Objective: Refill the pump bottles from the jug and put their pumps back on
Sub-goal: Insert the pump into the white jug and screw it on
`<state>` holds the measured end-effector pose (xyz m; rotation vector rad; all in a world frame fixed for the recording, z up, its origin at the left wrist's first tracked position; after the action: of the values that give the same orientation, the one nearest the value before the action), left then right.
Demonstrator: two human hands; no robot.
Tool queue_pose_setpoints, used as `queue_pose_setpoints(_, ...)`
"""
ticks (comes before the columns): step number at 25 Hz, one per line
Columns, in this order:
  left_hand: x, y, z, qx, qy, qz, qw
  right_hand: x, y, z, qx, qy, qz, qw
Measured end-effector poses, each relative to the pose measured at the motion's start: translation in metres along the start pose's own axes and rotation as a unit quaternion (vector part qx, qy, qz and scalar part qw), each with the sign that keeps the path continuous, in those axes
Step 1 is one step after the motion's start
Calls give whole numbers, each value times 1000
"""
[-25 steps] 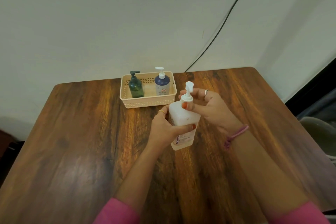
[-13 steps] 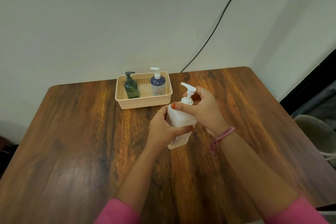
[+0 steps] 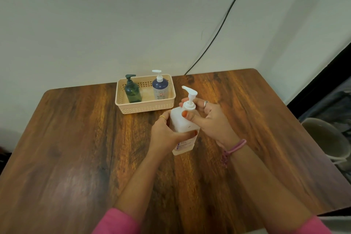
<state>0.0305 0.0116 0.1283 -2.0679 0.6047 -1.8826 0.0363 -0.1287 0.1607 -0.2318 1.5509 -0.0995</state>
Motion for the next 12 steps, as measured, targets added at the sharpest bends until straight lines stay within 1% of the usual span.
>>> queue_pose_setpoints(4, 0, 2, 1, 12, 8, 5, 1000, 6, 5, -6, 72, 11, 48, 996)
queue_pose_setpoints(6, -3, 4, 0, 15, -4, 6, 1000, 6, 3, -4, 66, 20, 74, 995)
queue_pose_setpoints(8, -8, 7, 0, 7, -15, 3, 1000, 4, 0, -1, -7, 33, 92, 995)
queue_pose_setpoints(10, -14, 9, 3, -11, -21, -29, 999, 11, -7, 1, -97, 56, 71, 991)
queue_pose_setpoints(12, -16, 9, 7, -37, -23, -57, 997, 29, -14, 1, -147, 79, 42, 985)
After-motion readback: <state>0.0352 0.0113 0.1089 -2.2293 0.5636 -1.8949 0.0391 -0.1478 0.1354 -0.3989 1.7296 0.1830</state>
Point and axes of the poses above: each hand's wrist, its own z-axis towards the middle knuckle, its own y-axis out of the palm, x = y × z, the point moved 6 cm from there along z, towards the middle knuckle, and after that the axes turned 9 degrees about z, right-handed, at the moved point
